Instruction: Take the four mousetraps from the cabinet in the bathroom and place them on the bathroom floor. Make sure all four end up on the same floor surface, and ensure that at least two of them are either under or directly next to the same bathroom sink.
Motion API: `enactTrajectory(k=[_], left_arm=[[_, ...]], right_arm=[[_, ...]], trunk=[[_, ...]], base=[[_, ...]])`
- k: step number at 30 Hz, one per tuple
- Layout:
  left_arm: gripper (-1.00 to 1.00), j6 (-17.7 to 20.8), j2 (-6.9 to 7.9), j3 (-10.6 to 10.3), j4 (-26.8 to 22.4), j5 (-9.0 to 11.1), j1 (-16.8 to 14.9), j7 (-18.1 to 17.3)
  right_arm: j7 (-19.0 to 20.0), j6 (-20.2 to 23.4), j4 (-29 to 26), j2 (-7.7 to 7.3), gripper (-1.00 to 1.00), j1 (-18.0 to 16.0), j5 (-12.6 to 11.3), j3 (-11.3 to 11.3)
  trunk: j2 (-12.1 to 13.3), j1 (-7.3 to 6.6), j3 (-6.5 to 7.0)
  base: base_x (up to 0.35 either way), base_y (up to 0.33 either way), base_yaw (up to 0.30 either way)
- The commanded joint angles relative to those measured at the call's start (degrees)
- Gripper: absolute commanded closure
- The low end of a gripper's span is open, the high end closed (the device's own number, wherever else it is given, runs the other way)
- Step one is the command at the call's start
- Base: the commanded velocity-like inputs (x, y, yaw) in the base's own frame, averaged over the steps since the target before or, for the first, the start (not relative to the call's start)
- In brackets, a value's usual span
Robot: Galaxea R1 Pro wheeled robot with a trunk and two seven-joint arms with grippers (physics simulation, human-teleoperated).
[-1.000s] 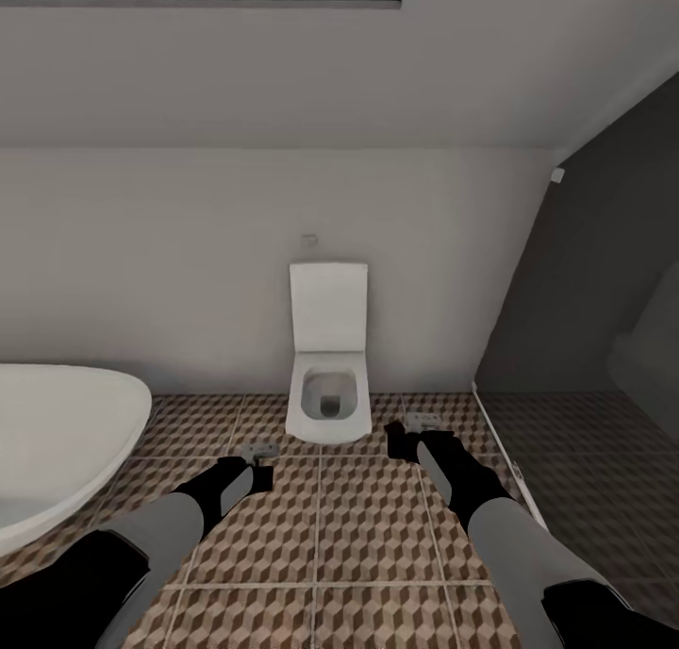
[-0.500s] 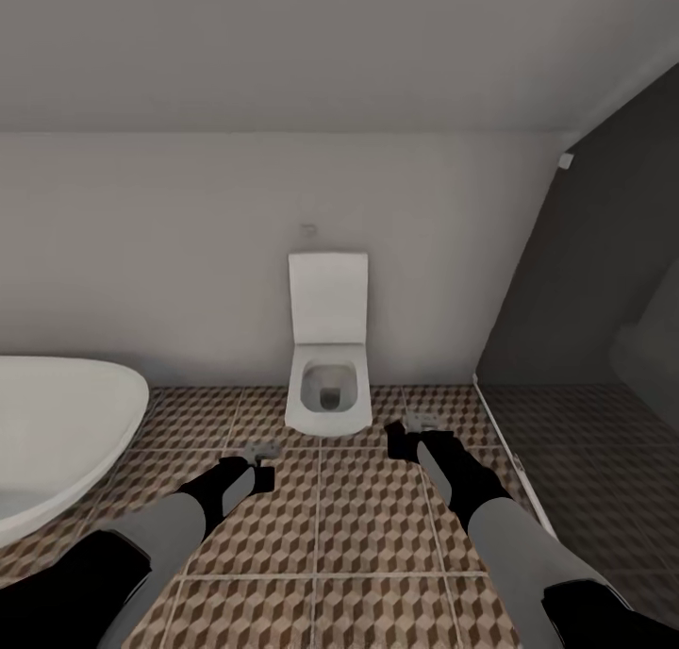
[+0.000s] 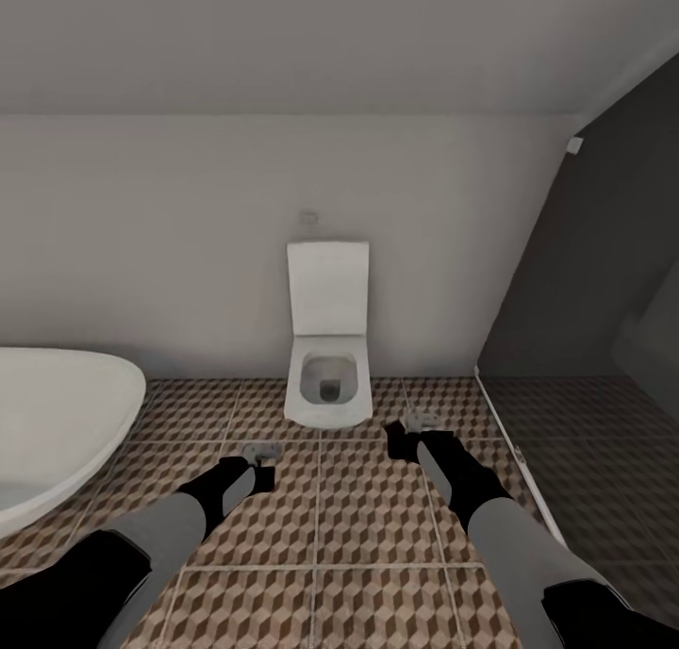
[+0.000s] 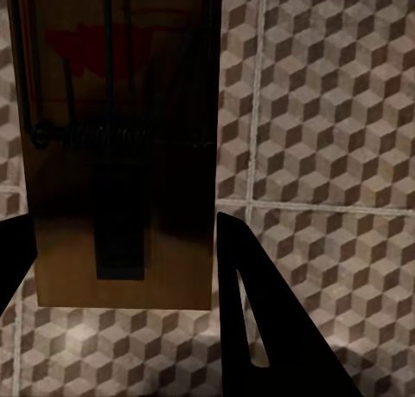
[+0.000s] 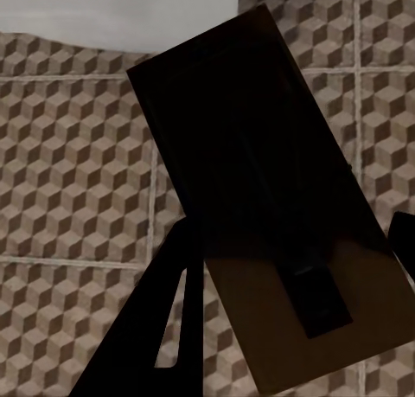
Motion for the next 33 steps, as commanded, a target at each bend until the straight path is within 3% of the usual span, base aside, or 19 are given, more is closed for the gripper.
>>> enactTrajectory(k=[1,33], left_arm=[[1.0,0.3,0.02,-0.5,-0.1,0.4,0.0,0.3],[1.0,0.3,-0.58,-0.5,-0.1,0.4,0.0,0.3]], right_arm=[[-0.2,0.2,-0.1,-0.03,1.0,0.0,-0.4,0.2],[-0.2,0.3,-0.1,-0.03,1.0,0.0,-0.4,0.6]], trunk=[[-0.5,0.23,-0.34],[-13.3,7.26,-9.1]], base=[[0.0,0.0,0.0],[0.0,0.0,0.0]])
